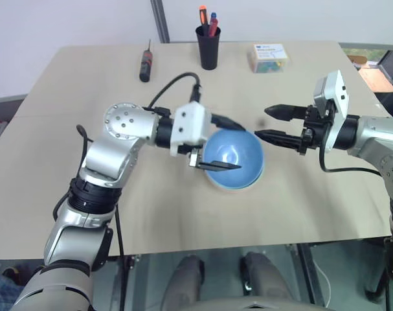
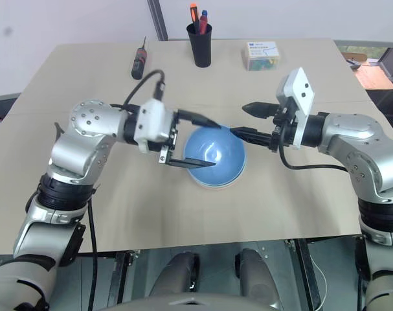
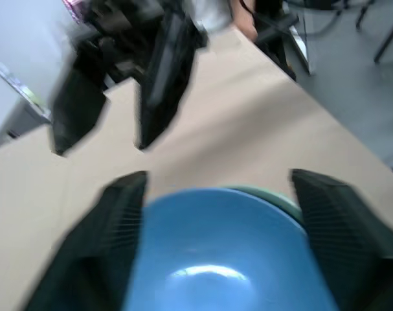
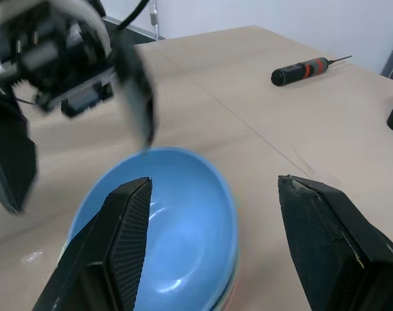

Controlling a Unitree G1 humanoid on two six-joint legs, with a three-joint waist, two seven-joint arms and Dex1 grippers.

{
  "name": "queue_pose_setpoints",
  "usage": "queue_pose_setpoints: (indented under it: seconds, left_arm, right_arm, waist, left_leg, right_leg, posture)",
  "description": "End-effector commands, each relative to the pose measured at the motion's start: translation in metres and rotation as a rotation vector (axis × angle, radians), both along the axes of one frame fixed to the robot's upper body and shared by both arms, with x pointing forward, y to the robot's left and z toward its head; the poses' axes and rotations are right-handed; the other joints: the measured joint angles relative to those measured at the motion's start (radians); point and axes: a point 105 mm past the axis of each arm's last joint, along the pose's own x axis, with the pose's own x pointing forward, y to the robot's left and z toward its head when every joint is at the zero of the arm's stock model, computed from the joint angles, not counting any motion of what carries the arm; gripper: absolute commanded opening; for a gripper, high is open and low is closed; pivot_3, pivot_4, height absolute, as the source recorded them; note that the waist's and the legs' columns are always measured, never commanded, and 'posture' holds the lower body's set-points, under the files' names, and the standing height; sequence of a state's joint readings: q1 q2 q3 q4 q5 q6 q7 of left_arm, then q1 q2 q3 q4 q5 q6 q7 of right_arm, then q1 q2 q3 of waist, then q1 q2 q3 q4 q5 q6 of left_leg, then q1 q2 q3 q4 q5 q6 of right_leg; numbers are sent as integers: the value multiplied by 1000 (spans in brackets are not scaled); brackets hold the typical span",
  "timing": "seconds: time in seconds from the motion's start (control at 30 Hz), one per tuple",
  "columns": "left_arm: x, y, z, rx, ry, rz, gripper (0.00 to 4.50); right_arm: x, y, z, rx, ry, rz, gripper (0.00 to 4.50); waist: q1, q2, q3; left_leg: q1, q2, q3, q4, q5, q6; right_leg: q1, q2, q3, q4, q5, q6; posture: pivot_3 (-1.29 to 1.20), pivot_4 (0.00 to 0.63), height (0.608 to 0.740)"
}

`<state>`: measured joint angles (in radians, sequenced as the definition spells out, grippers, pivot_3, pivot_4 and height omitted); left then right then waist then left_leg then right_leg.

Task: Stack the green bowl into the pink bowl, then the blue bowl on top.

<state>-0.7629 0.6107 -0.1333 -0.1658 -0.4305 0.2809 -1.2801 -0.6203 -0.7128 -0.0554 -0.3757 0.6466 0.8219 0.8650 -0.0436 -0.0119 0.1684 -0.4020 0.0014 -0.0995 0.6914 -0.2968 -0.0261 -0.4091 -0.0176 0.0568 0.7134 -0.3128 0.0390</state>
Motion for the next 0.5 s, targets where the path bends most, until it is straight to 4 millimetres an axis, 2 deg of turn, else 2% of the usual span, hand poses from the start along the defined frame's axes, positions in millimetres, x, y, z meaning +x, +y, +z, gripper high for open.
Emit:
queue_pose_setpoints:
  seconds: [0.03,0.17,0.23,0.4,0.5]
  left_arm:
    - [2,13,22,-128,28,56,4438]
    - [13,28,18,-183,82,173,4438]
    - [17,43,6,-200,105,257,4438]
    - [23,83,-5,-312,148,463,4438]
    - [23,108,-13,-349,168,574,4438]
  right_arm:
    - [-3,-2,7,-5,-46,4,3257]
    - [-2,-3,4,-5,-44,4,3257]
    - [-1,-6,-2,-3,-30,-11,3257]
    - [10,-26,-20,15,-65,-107,3257]
    - [9,-41,-36,15,-49,-139,3257]
  waist:
    - [0,0,0]
    - [0,0,0]
    - [0,0,0]
    - [1,0,0]
    - [3,0,0]
  left_leg:
    - [0,0,0,0,0,0]
    - [0,0,-2,0,0,0]
    - [0,0,-2,0,0,0]
    - [2,1,-3,0,0,0]
    - [2,0,-4,0,0,0]
  right_leg:
    - [0,0,0,0,0,0]
    - [0,0,0,0,0,0]
    - [0,0,0,0,0,0]
    - [1,0,2,0,0,0]
    - [1,-1,1,0,0,0]
  posture:
    - [0,150,712]
    - [0,150,712]
    - [0,150,712]
    - [0,150,712]
    - [0,150,712]
